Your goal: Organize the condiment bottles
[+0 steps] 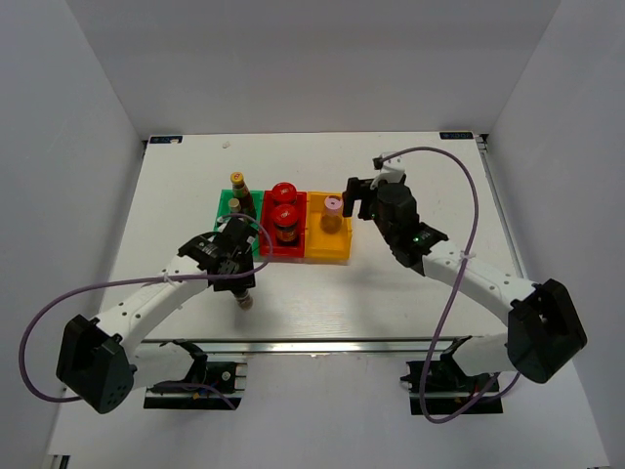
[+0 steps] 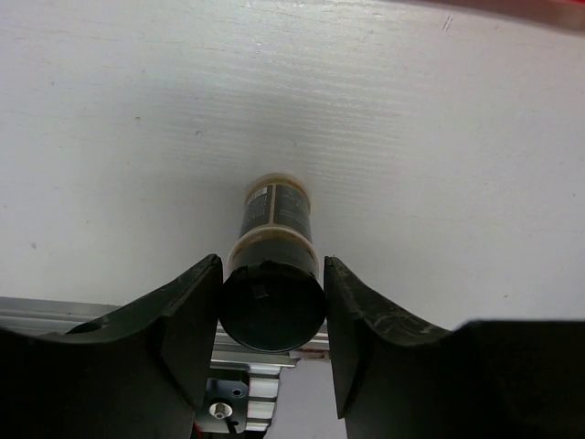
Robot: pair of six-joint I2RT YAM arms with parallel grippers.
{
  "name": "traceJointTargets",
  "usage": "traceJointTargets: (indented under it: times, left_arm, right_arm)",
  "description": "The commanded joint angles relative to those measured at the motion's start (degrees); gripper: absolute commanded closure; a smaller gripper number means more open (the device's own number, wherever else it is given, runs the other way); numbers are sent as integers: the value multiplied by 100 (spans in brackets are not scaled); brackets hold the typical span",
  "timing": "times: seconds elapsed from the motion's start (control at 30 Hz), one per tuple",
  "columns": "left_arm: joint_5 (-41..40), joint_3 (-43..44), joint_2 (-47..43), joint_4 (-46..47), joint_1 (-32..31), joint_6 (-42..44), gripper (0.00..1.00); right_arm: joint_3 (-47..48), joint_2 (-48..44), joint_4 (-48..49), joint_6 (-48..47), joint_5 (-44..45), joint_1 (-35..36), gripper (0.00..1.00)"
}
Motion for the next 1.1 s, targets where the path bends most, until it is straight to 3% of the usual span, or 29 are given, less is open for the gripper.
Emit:
traceJointTargets:
  times: [0.0,0.17,0.37,0.6,0.77,1.07]
  left_arm:
    - [-129,299,12,-126,-89,61,44]
    - [-112,440,-5,-381,-194,52,52]
    - [90,738,74,-83,-369,35,67]
    - [-121,1801,715,751,-932,61,68]
    - [370,2618,1372,1675,-1231,429,69]
    - [231,4744,3245,1290,-1354,905,73]
  right_arm:
    - [-214,-407,114,78,566,-20,11]
    - [-610,-882,71,96,1198,-29,11]
    - [-909,-1427,-17,122,1261,-47,11]
    - [-1357,-2156,-61,508,1401,-152,11]
    - [-1375,-2342,-597,860,1692,-389,11]
    - [-1718,-2658,-773,1072,1692,-776,11]
